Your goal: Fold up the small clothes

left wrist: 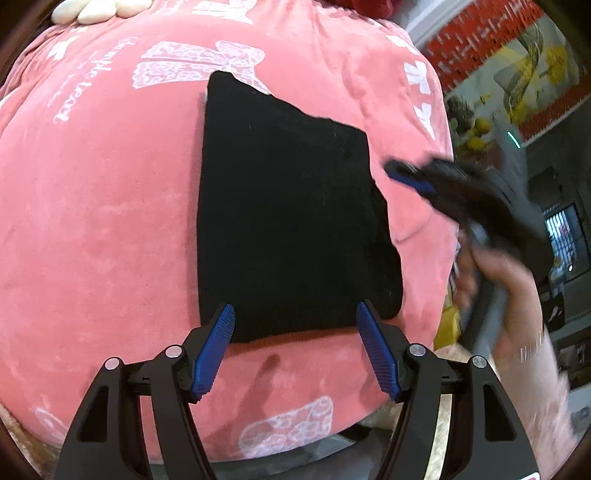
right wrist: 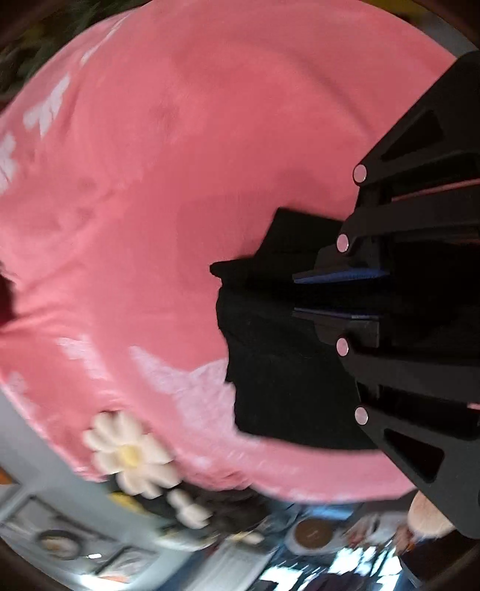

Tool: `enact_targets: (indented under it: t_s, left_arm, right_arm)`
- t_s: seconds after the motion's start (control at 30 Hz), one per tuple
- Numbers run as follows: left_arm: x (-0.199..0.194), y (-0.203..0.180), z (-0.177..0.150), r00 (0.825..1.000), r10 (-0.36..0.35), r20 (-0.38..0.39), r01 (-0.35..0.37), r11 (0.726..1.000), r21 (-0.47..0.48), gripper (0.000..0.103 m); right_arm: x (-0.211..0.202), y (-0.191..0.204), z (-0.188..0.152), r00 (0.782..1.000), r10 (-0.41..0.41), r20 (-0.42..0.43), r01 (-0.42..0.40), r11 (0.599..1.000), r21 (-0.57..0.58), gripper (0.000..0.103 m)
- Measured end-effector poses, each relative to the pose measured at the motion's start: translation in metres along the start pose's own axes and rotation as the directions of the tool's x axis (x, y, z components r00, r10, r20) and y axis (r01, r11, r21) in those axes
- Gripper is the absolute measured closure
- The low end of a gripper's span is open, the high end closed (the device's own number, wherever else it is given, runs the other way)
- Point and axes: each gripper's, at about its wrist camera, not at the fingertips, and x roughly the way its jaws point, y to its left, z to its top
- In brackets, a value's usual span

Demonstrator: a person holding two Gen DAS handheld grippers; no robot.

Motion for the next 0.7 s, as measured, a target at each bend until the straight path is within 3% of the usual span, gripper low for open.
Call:
enact_targets:
  t_s: [0.1,0.17,0.33,0.4,0.43,0.47,0.5,0.53,0.6,0.7]
  left_arm:
    - [0.005,0.014,0.008,1.0,0.005,0.007,-0.005,0.999,-0.054,0.037]
    - [0.012,0.022,0.018,1.0,0.006,0.007,-0.005,0.996,-0.089,0.037]
    - [0.035,0.04,0.039,1.0,-0.008,-0.022,0.004,0.986,-0.166,0.035]
    - [0.05,0.052,0.043,0.998,-0.041,-0.038,0.031,0.972,-0.235,0.035]
    - [0.053,0.056,0.042,0.998,-0.059,-0.021,0.052,0.964,-0.261,0.038]
    - [0.051,0.059,0.041,0.998,-0.065,-0.008,0.06,0.963,-0.265,0.046]
    - [0.047,0.057,0.044,0.997,-0.071,-0.009,0.067,0.967,-0.247,0.07]
    - [0.042,0.056,0.045,0.996,-0.088,-0.006,0.084,0.966,-0.246,0.079]
    - [0.02,0.056,0.046,0.995,-0.095,0.029,0.1,0.967,-0.236,0.083]
    - [-0.025,0.061,0.038,0.995,-0.072,0.064,0.083,0.977,-0.198,0.084]
  right_arm:
    - [-0.001,-0.003,-0.027,0.999,-0.014,-0.045,0.016,0.999,0.044,0.069]
    - [0.001,-0.005,-0.041,0.997,-0.028,-0.069,0.032,0.998,0.056,0.043]
    - [0.025,0.0,-0.061,0.989,-0.008,-0.149,0.021,0.996,0.081,0.03]
    - [0.038,0.001,-0.065,0.981,0.024,-0.191,-0.009,0.997,0.082,0.039]
    - [0.039,0.003,-0.065,0.981,0.03,-0.19,-0.015,0.997,0.078,0.051]
    - [0.038,0.007,-0.063,0.98,0.053,-0.19,-0.04,0.997,0.07,0.073]
    - [0.035,0.012,-0.062,0.978,0.079,-0.193,-0.066,0.995,0.073,0.078]
    - [0.029,0.019,-0.06,0.98,0.084,-0.181,-0.073,0.995,0.063,0.08]
    - [0.005,0.04,-0.06,0.981,0.129,-0.142,-0.127,0.992,0.028,0.081]
    - [-0.015,0.065,-0.076,0.971,0.187,-0.148,-0.189,0.982,-0.003,0.081]
